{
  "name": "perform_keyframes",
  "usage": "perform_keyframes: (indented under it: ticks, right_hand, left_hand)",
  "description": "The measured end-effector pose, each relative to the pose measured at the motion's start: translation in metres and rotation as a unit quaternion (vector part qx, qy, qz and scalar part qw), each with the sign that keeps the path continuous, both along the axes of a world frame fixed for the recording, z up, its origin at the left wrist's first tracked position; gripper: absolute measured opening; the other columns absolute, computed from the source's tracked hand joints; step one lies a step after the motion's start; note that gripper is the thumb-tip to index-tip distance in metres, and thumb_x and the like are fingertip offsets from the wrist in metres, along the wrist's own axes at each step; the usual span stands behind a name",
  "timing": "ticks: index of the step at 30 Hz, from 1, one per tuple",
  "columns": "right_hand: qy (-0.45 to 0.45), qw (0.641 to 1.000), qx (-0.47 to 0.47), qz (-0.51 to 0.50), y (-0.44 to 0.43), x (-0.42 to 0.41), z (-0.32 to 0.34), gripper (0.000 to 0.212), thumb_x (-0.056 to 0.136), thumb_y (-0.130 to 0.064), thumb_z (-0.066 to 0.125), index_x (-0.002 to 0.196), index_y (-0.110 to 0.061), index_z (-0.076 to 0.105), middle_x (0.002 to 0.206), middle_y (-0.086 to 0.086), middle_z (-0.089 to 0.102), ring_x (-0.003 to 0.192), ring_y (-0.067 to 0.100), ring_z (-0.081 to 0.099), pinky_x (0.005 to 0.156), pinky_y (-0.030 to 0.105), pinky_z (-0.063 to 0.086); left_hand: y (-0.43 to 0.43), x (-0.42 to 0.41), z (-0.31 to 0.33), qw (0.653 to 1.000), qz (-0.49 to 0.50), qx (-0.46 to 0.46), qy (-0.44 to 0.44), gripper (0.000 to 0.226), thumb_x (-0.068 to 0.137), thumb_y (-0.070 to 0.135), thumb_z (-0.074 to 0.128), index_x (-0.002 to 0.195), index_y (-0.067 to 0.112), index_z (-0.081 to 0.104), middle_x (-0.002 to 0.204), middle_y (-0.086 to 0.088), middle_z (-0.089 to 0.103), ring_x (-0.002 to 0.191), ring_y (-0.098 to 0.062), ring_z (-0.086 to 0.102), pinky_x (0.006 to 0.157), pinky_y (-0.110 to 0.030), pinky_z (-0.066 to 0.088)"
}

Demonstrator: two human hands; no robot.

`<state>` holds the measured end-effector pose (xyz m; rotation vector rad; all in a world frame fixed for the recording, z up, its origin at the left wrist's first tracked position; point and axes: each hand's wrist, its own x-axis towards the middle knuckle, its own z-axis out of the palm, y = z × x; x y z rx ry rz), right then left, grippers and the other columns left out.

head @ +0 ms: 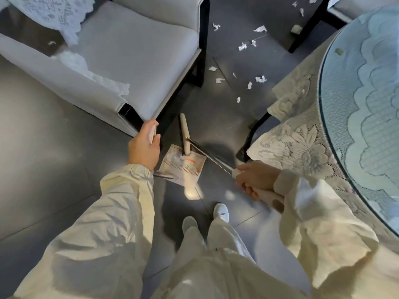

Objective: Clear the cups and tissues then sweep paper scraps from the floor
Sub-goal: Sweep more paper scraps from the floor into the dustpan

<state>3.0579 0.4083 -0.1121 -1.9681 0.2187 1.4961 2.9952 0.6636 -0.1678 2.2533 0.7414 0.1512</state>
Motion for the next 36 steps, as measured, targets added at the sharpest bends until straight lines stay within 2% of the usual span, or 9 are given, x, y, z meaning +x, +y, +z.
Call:
perform_keyframes:
  ticks: [3,5,12,17,21,25,28,32,36]
  right_hand:
    - [0.058,0.994,0.025,-0.09,-0.003,0.0,0.026,0.025,0.097,-0.002,0.034,0.11,-0.006,0.055,0.035,-0.001,0.041,0.023,0.004,0.036,0.03,0.01,0.03]
    - [0.022,0.993,0.031,-0.108,-0.004,0.006,0.039,0.013,0.093,0.0,0.039,0.092,-0.006,0.051,0.039,0.001,0.041,0.027,0.007,0.036,0.032,0.012,0.03]
    - [-0.039,0.983,0.028,-0.179,-0.012,0.049,0.038,0.013,0.09,0.006,0.043,0.091,-0.006,0.048,0.046,0.006,0.04,0.026,0.008,0.035,0.032,0.012,0.03]
    - [-0.123,0.977,-0.005,-0.172,-0.014,0.112,0.011,0.023,0.085,0.002,0.05,0.071,-0.015,0.045,0.058,0.007,0.048,0.04,0.014,0.044,0.032,0.015,0.035]
    - [-0.138,0.968,-0.029,-0.208,-0.015,0.179,-0.002,0.011,0.085,-0.002,0.052,0.092,-0.01,0.054,0.065,0.006,0.051,0.047,0.015,0.049,0.033,0.016,0.038]
    - [-0.154,0.965,-0.063,-0.203,-0.015,0.245,-0.011,0.034,0.089,-0.004,0.05,0.121,0.004,0.054,0.088,0.015,0.057,0.056,0.015,0.05,0.032,0.012,0.038]
    - [-0.149,0.957,-0.086,-0.231,-0.012,0.288,-0.013,0.025,0.093,-0.007,0.048,0.116,-0.005,0.057,0.094,0.014,0.062,0.066,0.019,0.059,0.044,0.015,0.045]
    - [-0.151,0.944,-0.157,-0.249,-0.01,0.337,-0.021,0.014,0.089,-0.005,0.046,0.099,-0.009,0.055,0.065,0.009,0.051,0.046,0.02,0.048,0.029,0.009,0.03]
    - [-0.153,0.951,-0.173,-0.206,-0.008,0.377,-0.035,0.024,0.09,-0.008,0.05,0.113,-0.009,0.057,0.081,0.008,0.055,0.064,0.021,0.055,0.051,0.02,0.046]
  left_hand:
    - [-0.004,0.002,0.004,1.0,-0.021,-0.005,-0.009,0.027,0.094,0.011,0.053,0.119,0.019,0.053,0.095,0.0,0.053,0.084,-0.019,0.047,0.077,-0.027,0.038]
    - [-0.007,0.006,0.005,0.999,-0.026,-0.005,-0.019,0.027,0.094,0.011,0.053,0.12,0.019,0.053,0.098,-0.001,0.054,0.086,-0.018,0.047,0.076,-0.026,0.038]
    - [-0.01,0.06,0.007,0.999,-0.029,-0.021,-0.032,0.026,0.094,0.015,0.054,0.119,0.023,0.054,0.1,-0.007,0.056,0.089,-0.023,0.05,0.077,-0.029,0.041]
    - [-0.012,0.14,0.01,0.997,-0.068,0.011,-0.041,0.029,0.093,0.012,0.055,0.121,0.018,0.055,0.105,-0.011,0.063,0.091,-0.029,0.055,0.08,-0.027,0.038]
    - [-0.019,0.223,0.012,0.995,-0.094,0.019,-0.035,0.027,0.093,0.012,0.055,0.12,0.017,0.056,0.112,-0.013,0.063,0.099,-0.034,0.057,0.082,-0.026,0.039]
    - [-0.026,0.298,0.017,0.991,-0.127,0.013,-0.028,0.028,0.094,0.013,0.055,0.121,0.018,0.057,0.114,-0.014,0.063,0.102,-0.034,0.058,0.088,-0.035,0.046]
    - [-0.027,0.346,0.018,0.988,-0.154,0.015,-0.029,0.03,0.093,0.011,0.056,0.122,0.018,0.056,0.11,-0.014,0.064,0.099,-0.034,0.059,0.085,-0.034,0.046]
    - [-0.026,0.403,0.01,0.981,-0.188,0.02,-0.041,0.029,0.091,0.009,0.056,0.119,0.017,0.058,0.111,-0.01,0.066,0.098,-0.033,0.06,0.083,-0.027,0.041]
    - [-0.024,0.454,-0.001,0.974,-0.222,0.019,-0.029,0.032,0.092,0.009,0.055,0.122,0.018,0.055,0.113,-0.01,0.065,0.101,-0.031,0.059,0.081,-0.027,0.04]
